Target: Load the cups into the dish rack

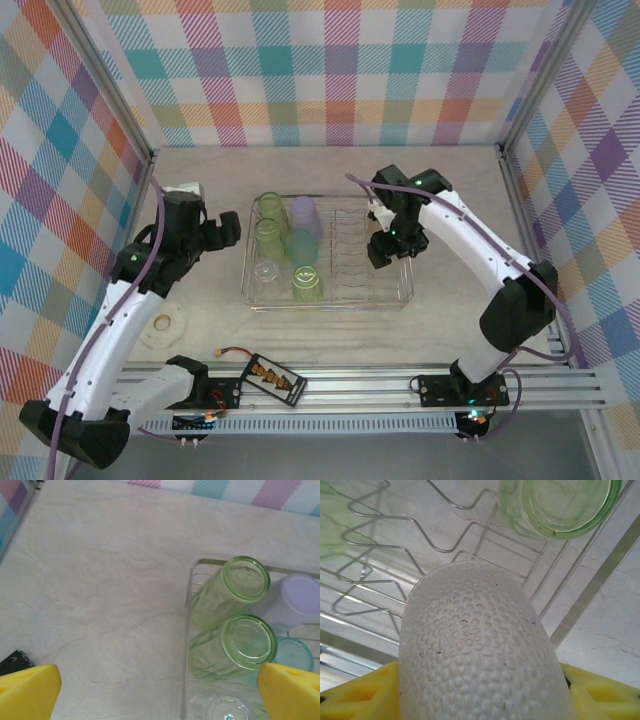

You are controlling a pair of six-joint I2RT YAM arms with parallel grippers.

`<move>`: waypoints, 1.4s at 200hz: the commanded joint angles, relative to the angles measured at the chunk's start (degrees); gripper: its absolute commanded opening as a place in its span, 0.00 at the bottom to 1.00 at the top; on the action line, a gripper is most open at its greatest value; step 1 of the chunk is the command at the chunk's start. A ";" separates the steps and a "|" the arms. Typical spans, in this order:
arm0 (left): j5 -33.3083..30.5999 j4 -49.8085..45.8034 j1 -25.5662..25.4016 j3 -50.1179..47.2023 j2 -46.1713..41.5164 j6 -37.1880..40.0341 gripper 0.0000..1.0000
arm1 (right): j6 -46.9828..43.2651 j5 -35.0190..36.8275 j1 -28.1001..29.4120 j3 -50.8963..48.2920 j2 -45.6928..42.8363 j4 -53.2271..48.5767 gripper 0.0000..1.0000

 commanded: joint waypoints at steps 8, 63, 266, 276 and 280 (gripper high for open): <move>-1.76 3.06 1.41 -2.83 -1.89 -0.24 1.00 | -1.59 3.60 0.91 -3.17 0.79 1.19 0.52; -0.83 3.31 2.12 -5.37 -2.57 -2.34 1.00 | -1.08 5.12 1.85 -8.37 1.55 6.10 0.55; 3.04 -0.20 4.40 -7.20 0.53 -1.23 1.00 | -2.23 10.55 5.74 -9.34 4.81 11.65 0.89; 2.46 -0.29 4.46 -7.23 0.42 -1.19 1.00 | -1.96 10.12 5.74 -8.28 3.11 10.85 0.89; 2.00 -0.37 4.58 -7.26 0.35 -1.22 1.00 | -1.86 9.89 5.67 -7.90 2.29 10.66 0.89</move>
